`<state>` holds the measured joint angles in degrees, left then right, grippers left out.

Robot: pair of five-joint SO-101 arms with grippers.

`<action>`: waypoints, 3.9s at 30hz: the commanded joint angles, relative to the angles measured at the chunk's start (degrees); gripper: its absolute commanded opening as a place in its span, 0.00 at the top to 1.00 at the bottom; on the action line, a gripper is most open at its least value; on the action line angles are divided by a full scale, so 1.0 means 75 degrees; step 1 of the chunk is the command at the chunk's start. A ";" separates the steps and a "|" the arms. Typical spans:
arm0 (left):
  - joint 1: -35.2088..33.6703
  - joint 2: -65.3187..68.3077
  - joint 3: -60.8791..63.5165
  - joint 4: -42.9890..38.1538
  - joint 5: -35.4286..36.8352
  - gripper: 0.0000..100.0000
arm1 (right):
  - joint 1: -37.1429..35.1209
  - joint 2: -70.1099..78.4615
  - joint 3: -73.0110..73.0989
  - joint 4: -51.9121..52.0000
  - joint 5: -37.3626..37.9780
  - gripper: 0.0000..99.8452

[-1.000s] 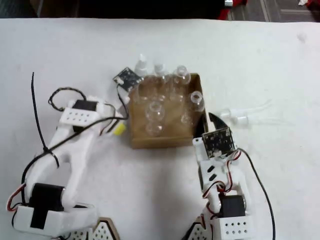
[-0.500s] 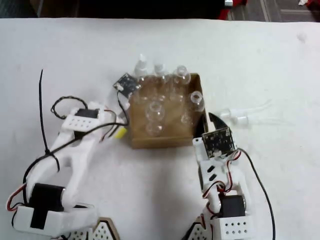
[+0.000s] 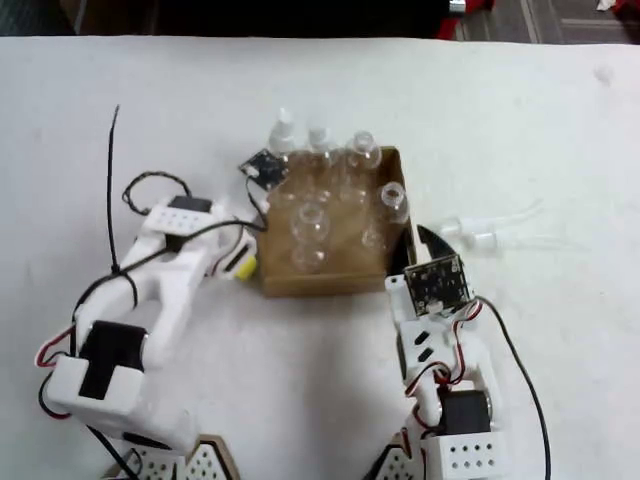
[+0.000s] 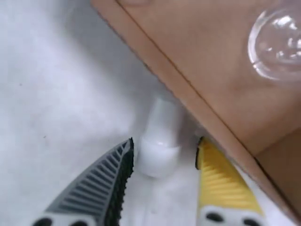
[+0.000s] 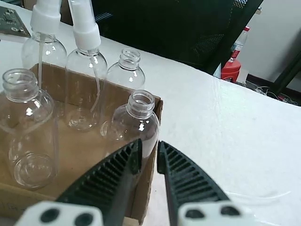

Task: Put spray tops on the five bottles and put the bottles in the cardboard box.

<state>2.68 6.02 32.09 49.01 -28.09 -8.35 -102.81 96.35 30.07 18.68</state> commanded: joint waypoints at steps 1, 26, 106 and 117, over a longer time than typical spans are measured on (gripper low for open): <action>0.0100 -0.0158 -0.0328 0.0059 0.0059 0.80 | -0.0041 -0.0064 0.0059 -0.0053 0.0105 0.95; 0.0147 -0.0217 -0.3411 0.3962 0.0105 0.97 | -0.0018 -0.0064 0.0059 -0.0076 0.0105 0.95; 0.2690 -0.6230 0.2907 -0.8088 0.4208 0.98 | 0.1553 -0.0041 0.0070 -0.0744 -0.1313 0.96; 0.2936 -0.6113 0.2837 -0.8299 0.4220 0.98 | 0.1541 -0.0041 0.0070 -0.0756 -0.1313 0.96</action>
<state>23.34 -39.69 57.41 -11.65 2.95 2.99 -102.73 96.35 26.02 9.27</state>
